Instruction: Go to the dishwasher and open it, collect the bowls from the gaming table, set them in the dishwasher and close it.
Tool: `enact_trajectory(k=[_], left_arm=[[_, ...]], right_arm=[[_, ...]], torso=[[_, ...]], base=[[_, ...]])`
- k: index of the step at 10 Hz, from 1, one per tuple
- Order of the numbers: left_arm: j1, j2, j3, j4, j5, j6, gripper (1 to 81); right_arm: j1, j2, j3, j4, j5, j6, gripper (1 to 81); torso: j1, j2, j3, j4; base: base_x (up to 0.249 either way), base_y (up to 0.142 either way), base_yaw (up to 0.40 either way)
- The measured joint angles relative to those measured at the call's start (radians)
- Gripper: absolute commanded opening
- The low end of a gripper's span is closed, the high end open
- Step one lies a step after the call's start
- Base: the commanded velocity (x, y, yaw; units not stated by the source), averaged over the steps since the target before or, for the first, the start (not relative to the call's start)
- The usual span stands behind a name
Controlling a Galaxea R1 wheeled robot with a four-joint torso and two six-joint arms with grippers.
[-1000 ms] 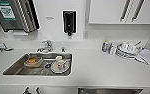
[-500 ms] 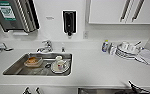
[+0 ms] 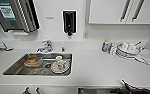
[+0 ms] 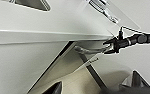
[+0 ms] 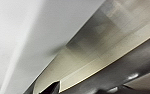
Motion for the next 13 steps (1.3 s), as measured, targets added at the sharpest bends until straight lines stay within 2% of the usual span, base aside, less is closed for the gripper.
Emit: enact_trajectory(k=[2,4,9,13], left_arm=[[0.004,0.0,-0.001,0.0,0.0,0.001,81.1],[0.004,0.0,-0.001,0.0,0.0,0.001,81.1],[0.012,0.0,-0.001,0.0,-0.001,0.001,81.1],[0.019,0.011,-0.012,0.0,-0.001,0.002,81.1]], right_arm=[[-0.027,0.049,-0.047,0.003,-0.005,0.005,81.1],[-0.042,0.058,-0.071,0.004,0.003,0.007,81.1],[-0.076,0.087,-0.145,0.021,0.057,0.014,81.1],[-0.102,0.087,-0.144,0.027,0.113,0.016,81.1]], torso=[[0.0,0.0,0.0,0.0],[0.0,0.0,0.0,0.0],[0.0,0.0,0.0,0.0],[0.0,0.0,0.0,0.0]], base=[[0.0,0.0,0.0],[0.0,0.0,0.0],[0.0,0.0,0.0],[0.0,0.0,0.0]])
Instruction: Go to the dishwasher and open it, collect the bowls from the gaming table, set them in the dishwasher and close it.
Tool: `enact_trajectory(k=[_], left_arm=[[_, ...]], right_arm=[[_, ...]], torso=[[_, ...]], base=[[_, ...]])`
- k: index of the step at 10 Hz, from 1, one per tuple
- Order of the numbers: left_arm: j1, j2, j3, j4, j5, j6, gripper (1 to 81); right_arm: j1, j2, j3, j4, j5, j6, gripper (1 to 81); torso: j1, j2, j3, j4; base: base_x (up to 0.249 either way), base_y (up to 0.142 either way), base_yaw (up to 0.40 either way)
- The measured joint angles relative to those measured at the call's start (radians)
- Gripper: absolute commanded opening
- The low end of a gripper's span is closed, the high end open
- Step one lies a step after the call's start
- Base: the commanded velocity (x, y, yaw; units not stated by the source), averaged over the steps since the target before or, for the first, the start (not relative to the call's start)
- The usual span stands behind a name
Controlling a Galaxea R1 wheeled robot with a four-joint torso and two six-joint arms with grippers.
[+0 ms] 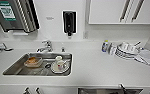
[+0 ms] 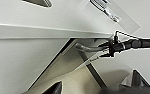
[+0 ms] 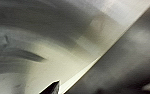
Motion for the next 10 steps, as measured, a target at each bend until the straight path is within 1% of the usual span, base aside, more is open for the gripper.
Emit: enact_trajectory(k=[1,4,8,10], left_arm=[[0.003,0.006,-0.001,0.0,0.0,0.0,81.1],[0.003,0.024,-0.013,0.0,-0.001,0.001,81.1],[0.017,0.023,-0.031,0.0,-0.001,0.001,81.1],[0.017,0.032,-0.035,0.0,-0.009,0.001,81.1]], right_arm=[[-0.009,-0.008,0.012,-0.006,0.022,0.0,81.1],[-0.038,-0.044,0.05,-0.039,0.048,0.003,81.1],[-0.05,-0.046,0.053,-0.05,0.047,0.003,81.1],[-0.043,-0.033,0.039,-0.05,0.065,0.005,81.1]], torso=[[0.0,0.0,0.0,0.0],[0.0,0.0,0.0,0.0],[0.0,0.0,0.0,0.0],[0.001,0.001,0.0,0.0]], base=[[0.0,0.0,0.0],[0.0,0.0,0.0],[0.0,0.0,0.0],[-0.083,0.0,0.0]])
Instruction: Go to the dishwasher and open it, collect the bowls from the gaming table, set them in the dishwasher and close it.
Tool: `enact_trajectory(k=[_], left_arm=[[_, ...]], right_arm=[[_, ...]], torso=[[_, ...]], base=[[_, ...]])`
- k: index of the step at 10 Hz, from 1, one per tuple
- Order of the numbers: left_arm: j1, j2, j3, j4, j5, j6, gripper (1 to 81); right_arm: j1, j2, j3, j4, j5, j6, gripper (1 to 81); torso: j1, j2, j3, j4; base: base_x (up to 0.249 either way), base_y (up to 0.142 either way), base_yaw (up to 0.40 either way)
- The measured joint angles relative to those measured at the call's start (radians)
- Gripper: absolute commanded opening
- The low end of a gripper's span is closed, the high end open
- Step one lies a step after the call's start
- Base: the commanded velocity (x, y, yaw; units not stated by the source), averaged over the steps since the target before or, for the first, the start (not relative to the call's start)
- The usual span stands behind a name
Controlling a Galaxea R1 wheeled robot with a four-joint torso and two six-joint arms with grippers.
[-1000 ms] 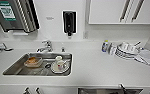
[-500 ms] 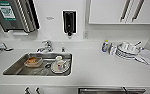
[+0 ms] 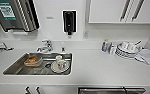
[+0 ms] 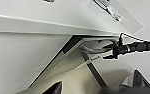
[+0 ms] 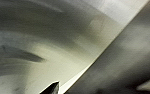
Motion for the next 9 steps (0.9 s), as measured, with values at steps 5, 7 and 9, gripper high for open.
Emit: enact_trajectory(k=[5,7,9], left_arm=[[0.008,-0.004,0.0,0.0,0.007,0.0,81.1],[0.008,-0.003,0.0,0.0,0.004,0.0,81.1],[0.014,-0.005,0.0,0.0,0.007,0.0,81.1]], right_arm=[[-0.024,0.032,-0.037,-0.004,0.002,0.006,81.1],[-0.047,0.035,-0.036,-0.007,-0.022,0.006,81.1],[-0.07,0.054,-0.047,-0.01,-0.052,0.01,81.1]], torso=[[0.0,-0.001,0.0,0.0],[0.0,-0.001,0.0,0.0],[-0.001,-0.002,0.001,0.0]], base=[[-0.088,0.0,0.0],[-0.071,0.0,0.0],[0.0,0.0,0.0]])
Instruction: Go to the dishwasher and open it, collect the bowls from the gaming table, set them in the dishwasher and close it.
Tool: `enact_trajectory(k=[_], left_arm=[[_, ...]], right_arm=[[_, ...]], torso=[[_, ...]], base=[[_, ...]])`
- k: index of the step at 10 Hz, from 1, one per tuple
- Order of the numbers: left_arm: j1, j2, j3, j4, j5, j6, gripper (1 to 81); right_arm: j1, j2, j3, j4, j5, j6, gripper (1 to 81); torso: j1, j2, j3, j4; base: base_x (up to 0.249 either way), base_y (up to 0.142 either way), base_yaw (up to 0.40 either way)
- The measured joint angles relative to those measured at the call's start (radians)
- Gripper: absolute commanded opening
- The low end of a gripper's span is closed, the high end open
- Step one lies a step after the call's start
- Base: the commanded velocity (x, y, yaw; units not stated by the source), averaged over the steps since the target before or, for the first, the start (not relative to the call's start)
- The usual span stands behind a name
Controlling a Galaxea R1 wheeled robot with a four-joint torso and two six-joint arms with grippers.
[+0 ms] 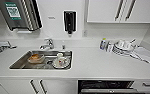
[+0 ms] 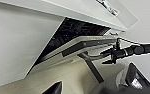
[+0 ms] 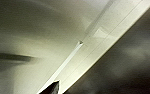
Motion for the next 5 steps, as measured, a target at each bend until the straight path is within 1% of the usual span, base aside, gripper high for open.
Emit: enact_trajectory(k=[2,4,5], left_arm=[[0.005,0.003,-0.002,0.0,-0.002,0.0,81.1],[0.009,0.003,-0.002,0.0,-0.001,0.0,81.1],[0.01,0.003,-0.002,0.0,-0.003,0.0,81.1]], right_arm=[[-0.015,0.008,-0.004,0.008,-0.021,0.008,81.1],[-0.017,0.027,-0.022,0.011,-0.013,0.009,81.1],[-0.02,0.033,-0.029,0.011,-0.01,0.009,81.1]], torso=[[0.0,0.0,0.0,0.0],[-0.001,0.0,0.0,-0.001],[-0.002,-0.001,0.001,-0.001]], base=[[0.0,0.0,0.0],[0.0,0.0,0.0],[-0.063,0.0,0.0]])
